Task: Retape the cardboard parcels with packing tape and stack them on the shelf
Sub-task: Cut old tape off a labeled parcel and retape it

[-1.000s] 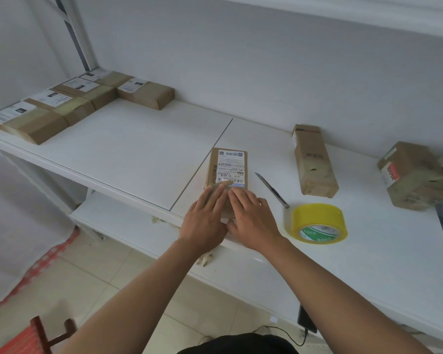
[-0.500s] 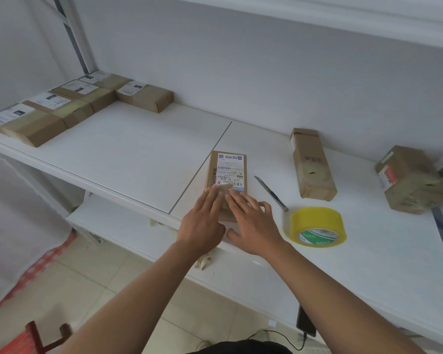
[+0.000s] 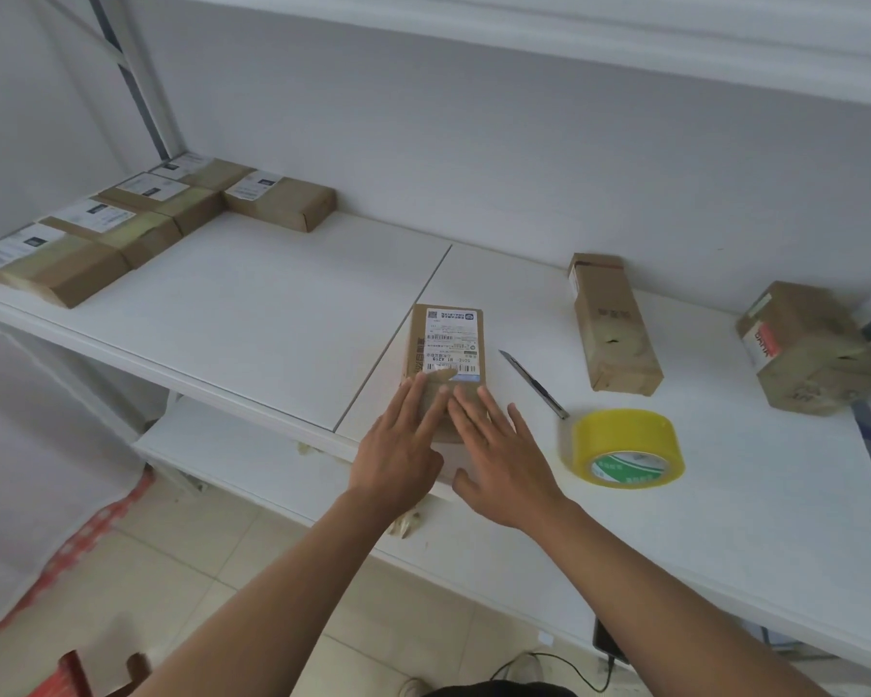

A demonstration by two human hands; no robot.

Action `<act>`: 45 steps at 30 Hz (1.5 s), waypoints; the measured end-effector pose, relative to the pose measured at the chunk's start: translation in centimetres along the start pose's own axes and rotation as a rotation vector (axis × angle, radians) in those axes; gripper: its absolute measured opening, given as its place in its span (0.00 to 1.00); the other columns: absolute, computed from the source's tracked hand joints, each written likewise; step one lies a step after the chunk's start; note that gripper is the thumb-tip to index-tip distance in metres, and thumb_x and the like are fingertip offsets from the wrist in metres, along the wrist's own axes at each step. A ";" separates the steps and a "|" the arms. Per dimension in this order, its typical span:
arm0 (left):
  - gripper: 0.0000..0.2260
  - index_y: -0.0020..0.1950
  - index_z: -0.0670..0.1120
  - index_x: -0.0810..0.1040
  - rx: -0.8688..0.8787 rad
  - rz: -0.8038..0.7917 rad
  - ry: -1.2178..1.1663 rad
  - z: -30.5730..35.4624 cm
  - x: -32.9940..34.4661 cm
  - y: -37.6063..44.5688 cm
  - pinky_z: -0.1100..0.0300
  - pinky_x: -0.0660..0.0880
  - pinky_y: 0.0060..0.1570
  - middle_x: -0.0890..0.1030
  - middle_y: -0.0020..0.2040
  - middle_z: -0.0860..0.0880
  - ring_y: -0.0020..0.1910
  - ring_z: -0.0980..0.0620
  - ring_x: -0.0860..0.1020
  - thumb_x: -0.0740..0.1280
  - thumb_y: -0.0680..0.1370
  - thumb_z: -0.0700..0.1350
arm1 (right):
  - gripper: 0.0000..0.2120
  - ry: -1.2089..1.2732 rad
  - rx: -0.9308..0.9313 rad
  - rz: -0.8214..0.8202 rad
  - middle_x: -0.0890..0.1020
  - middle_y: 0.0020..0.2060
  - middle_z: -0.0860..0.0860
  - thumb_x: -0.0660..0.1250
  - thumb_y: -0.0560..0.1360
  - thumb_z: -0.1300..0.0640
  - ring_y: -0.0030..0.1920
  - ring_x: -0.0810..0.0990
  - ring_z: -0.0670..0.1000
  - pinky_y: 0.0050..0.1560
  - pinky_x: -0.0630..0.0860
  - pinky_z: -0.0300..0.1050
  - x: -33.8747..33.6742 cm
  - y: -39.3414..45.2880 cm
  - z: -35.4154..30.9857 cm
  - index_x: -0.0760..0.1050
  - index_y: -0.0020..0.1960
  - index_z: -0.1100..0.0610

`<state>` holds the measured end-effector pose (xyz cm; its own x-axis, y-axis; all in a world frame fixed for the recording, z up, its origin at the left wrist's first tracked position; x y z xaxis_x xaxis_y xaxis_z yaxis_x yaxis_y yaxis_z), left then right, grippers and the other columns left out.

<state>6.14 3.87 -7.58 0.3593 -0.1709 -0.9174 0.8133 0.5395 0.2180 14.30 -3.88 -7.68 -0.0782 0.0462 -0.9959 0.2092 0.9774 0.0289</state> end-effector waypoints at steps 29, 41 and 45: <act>0.12 0.52 0.43 0.80 0.212 0.088 -0.290 10.5 5.3 0.3 0.51 0.78 0.39 0.79 0.48 0.48 0.42 0.47 0.77 0.61 0.73 0.42 | 0.23 0.105 0.547 -0.190 0.73 0.33 0.52 0.58 0.78 0.42 0.34 0.72 0.53 0.33 0.64 0.45 -7.2 -4.8 16.8 0.67 0.33 0.58; 0.19 0.64 0.48 0.78 0.138 -0.066 -0.107 11.0 9.5 4.8 0.48 0.72 0.56 0.77 0.62 0.49 0.60 0.46 0.71 0.55 0.79 0.49 | 0.30 0.695 0.565 -0.117 0.64 0.30 0.50 0.69 0.66 0.28 0.31 0.65 0.49 0.37 0.59 0.46 -6.1 -8.5 22.3 0.68 0.34 0.56; 0.17 0.64 0.49 0.76 0.152 -0.058 -0.064 11.1 9.7 4.6 0.47 0.73 0.55 0.76 0.62 0.48 0.59 0.47 0.70 0.55 0.79 0.48 | 0.22 0.709 0.559 -0.287 0.67 0.32 0.49 0.67 0.74 0.37 0.33 0.68 0.48 0.39 0.63 0.46 -6.3 -8.4 22.3 0.68 0.35 0.54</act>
<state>18.43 -4.40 -11.75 0.3341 -0.2530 -0.9079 0.8917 0.3969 0.2175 34.82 -16.99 -3.54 -0.7344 0.1136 -0.6691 0.5127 0.7388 -0.4374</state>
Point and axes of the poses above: each hand's wrist, its own y-axis towards the middle knuckle, its own x-axis out of the palm, z = x × y, the point moved 9 cm from there along y, towards the middle knuckle
